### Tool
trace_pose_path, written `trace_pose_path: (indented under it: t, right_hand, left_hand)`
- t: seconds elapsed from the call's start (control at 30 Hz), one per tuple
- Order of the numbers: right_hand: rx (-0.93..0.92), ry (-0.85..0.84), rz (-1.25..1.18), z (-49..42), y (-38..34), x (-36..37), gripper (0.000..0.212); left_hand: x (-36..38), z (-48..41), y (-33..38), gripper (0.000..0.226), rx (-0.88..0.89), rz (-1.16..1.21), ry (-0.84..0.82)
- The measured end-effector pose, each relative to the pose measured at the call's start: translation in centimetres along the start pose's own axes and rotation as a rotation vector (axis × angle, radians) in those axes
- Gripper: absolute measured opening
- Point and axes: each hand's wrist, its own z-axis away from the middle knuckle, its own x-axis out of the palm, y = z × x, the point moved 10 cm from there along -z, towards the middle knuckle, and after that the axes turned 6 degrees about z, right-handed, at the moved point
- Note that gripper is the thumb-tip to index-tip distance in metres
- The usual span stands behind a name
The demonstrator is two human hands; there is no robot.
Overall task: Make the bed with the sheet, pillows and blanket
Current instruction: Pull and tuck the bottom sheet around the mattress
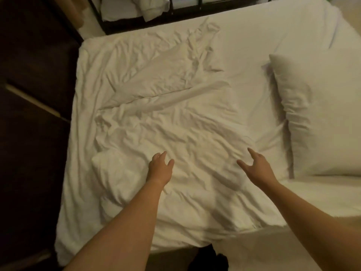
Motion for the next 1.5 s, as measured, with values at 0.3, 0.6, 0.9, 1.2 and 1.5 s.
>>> trace_pose_path:
  t: [0.3, 0.6, 0.9, 1.2, 1.5]
  right_hand:
    - [-0.093, -0.120, 0.009, 8.6, -5.9, 11.6, 0.078]
    - [-0.102, -0.187, 0.033, 14.5, -14.2, 24.3, 0.080]
    - [-0.114, -0.235, 0.128, 16.1, -22.0, 37.6, 0.081]
    - [-0.010, -0.020, 0.111, 15.3, -22.0, 39.1, 0.028]
    - [-0.180, -0.001, 0.193, 20.0, -27.3, 37.8, 0.023]
  left_hand:
    - [-8.0, 5.0, -16.0, 0.068, -0.129, -0.065, 0.146]
    - [-11.8, 3.6, -29.8, 0.082, -0.298, 0.129, 0.133]
    - [-10.2, -1.4, -37.4, 0.082, -0.255, 0.250, 0.000]
    - [-11.2, -3.1, -39.0, 0.034, -0.160, 0.421, 0.087]
    - [-20.8, 5.1, -44.8, 0.016, -0.150, 0.249, 0.270]
